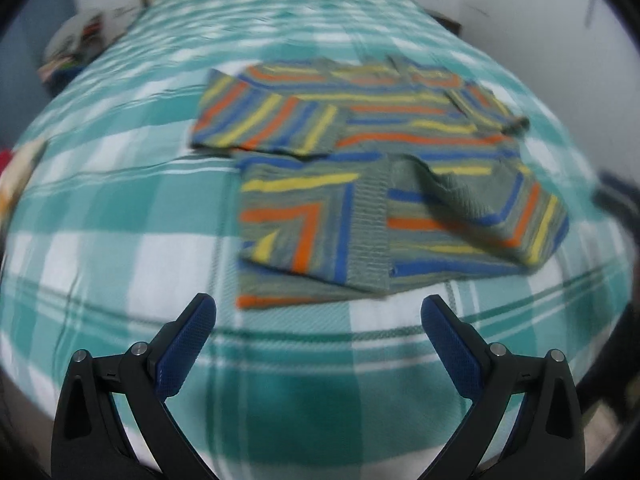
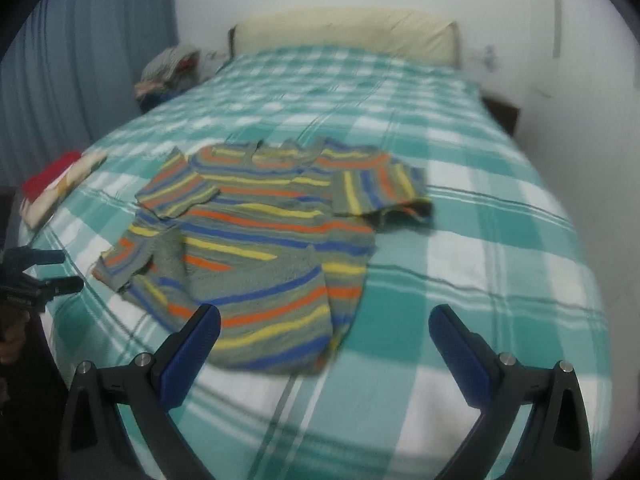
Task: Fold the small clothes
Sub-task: 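Grasp the folded hem edge with the left and right grippers, then pull the hem away from the collar with both grippers, then release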
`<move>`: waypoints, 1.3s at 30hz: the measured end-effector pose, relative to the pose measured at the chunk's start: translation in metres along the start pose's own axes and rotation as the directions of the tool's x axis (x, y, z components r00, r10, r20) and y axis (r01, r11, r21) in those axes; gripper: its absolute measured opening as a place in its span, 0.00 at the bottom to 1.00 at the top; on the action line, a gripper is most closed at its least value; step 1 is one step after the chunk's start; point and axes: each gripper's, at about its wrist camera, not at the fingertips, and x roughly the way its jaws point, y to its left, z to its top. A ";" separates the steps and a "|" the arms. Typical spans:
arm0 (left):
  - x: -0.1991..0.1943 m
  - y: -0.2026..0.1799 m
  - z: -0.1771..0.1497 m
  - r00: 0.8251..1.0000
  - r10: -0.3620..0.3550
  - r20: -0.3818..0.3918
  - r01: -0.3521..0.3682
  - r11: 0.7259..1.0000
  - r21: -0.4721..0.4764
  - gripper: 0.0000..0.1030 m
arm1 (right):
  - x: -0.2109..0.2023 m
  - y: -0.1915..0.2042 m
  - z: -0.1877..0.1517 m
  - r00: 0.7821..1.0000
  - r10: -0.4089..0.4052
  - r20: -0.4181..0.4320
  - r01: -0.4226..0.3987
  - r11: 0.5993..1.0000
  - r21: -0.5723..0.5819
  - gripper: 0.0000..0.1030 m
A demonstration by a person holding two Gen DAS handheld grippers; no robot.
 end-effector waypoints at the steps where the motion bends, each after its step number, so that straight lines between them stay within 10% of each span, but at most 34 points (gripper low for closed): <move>1: 0.007 -0.005 0.002 1.000 0.003 -0.011 -0.003 1.000 0.024 0.98 | 0.017 -0.003 0.008 0.999 0.027 -0.034 -0.027 1.000 -0.011 0.95; 3: 0.021 -0.016 0.004 0.999 0.027 -0.021 -0.025 0.996 0.087 0.96 | 0.054 -0.009 0.020 0.987 0.096 -0.131 -0.097 0.995 0.002 0.82; 8: 0.040 -0.033 0.004 0.998 0.058 -0.028 -0.052 0.978 0.202 0.32 | 0.120 -0.008 0.021 0.942 0.155 -0.298 -0.159 0.987 0.012 0.52; 10: 0.035 -0.031 0.004 0.998 0.069 -0.006 -0.067 0.978 0.200 0.06 | 0.124 0.002 0.018 0.942 0.133 -0.307 -0.152 0.988 -0.038 0.11; 17: -0.058 0.018 -0.020 0.985 -0.154 0.077 0.143 0.981 0.134 0.05 | 0.020 0.007 0.017 0.962 0.225 -0.156 -0.243 0.963 -0.115 0.04; 22: -0.103 0.046 -0.061 0.986 -0.160 0.053 0.151 0.978 0.145 0.05 | -0.066 0.013 -0.021 0.955 0.276 -0.107 -0.292 0.939 -0.180 0.04; 30: -0.074 0.062 -0.108 0.990 -0.084 -0.113 0.097 0.989 0.114 0.04 | -0.043 -0.019 -0.112 0.940 0.210 -0.267 -0.213 0.977 0.019 0.06; 32: -0.075 0.073 -0.105 0.990 -0.094 -0.105 0.101 0.993 0.068 0.06 | -0.037 -0.030 -0.123 0.933 0.191 -0.306 -0.180 0.982 0.064 0.22; 35: -0.077 0.082 -0.098 0.987 -0.152 -0.056 0.152 0.988 -0.016 0.54 | -0.044 -0.042 -0.127 0.933 0.225 -0.280 -0.197 0.972 0.125 0.45; 39: -0.054 0.070 -0.088 0.987 -0.150 -0.056 0.147 0.988 -0.053 0.67 | -0.034 -0.054 -0.127 0.898 0.372 -0.234 -0.297 0.907 0.300 0.48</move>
